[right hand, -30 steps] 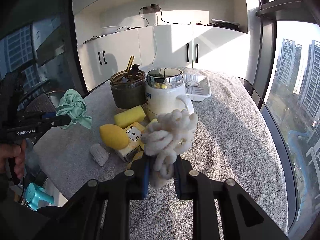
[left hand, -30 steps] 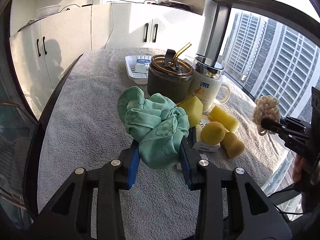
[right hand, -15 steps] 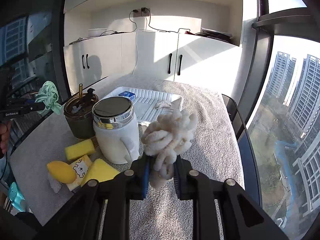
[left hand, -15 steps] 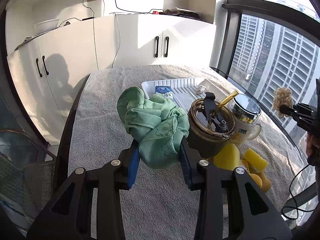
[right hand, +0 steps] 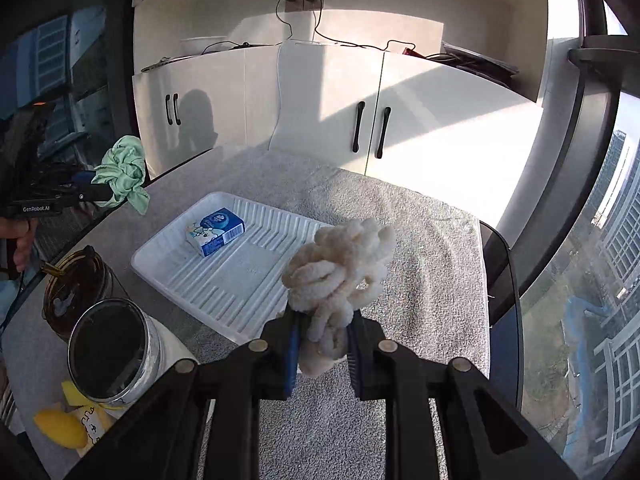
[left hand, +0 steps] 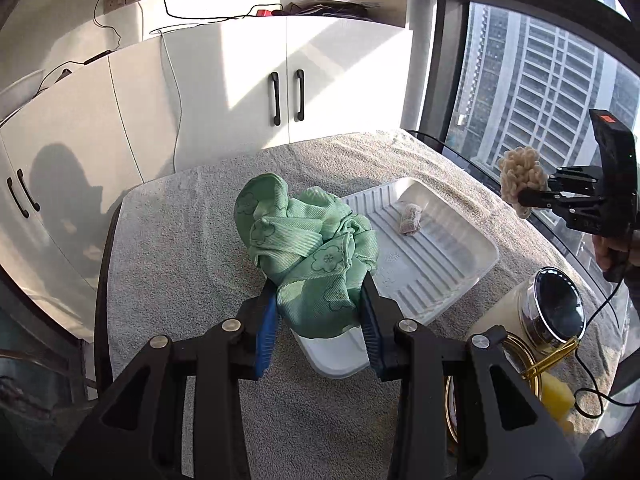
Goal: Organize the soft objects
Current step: 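Carry the rope knot and green cloth over to the white tray, then lower both items into the tray and open both tools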
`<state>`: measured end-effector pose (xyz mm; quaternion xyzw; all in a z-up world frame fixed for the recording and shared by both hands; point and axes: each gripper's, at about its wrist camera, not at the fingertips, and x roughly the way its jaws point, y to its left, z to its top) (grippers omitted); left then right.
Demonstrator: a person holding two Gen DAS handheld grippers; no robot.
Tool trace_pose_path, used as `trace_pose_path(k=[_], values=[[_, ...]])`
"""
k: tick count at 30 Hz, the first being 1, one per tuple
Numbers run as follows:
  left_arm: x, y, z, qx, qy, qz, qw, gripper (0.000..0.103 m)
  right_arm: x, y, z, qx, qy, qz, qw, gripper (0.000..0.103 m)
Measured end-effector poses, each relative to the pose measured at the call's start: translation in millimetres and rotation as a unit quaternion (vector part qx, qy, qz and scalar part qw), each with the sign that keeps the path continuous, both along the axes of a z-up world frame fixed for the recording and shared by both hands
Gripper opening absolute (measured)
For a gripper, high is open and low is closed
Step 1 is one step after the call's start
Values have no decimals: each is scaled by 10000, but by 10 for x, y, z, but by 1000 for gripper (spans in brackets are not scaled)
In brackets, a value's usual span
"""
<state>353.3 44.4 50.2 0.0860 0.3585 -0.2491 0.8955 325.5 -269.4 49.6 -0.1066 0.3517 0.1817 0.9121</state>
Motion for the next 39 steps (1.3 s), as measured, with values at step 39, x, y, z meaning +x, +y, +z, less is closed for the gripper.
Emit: trace_pose_path(k=[39], values=[[883, -1002, -1014, 606, 1247, -948, 9858, 47, 947, 425, -949, -183, 1235, 503, 9909, 28]])
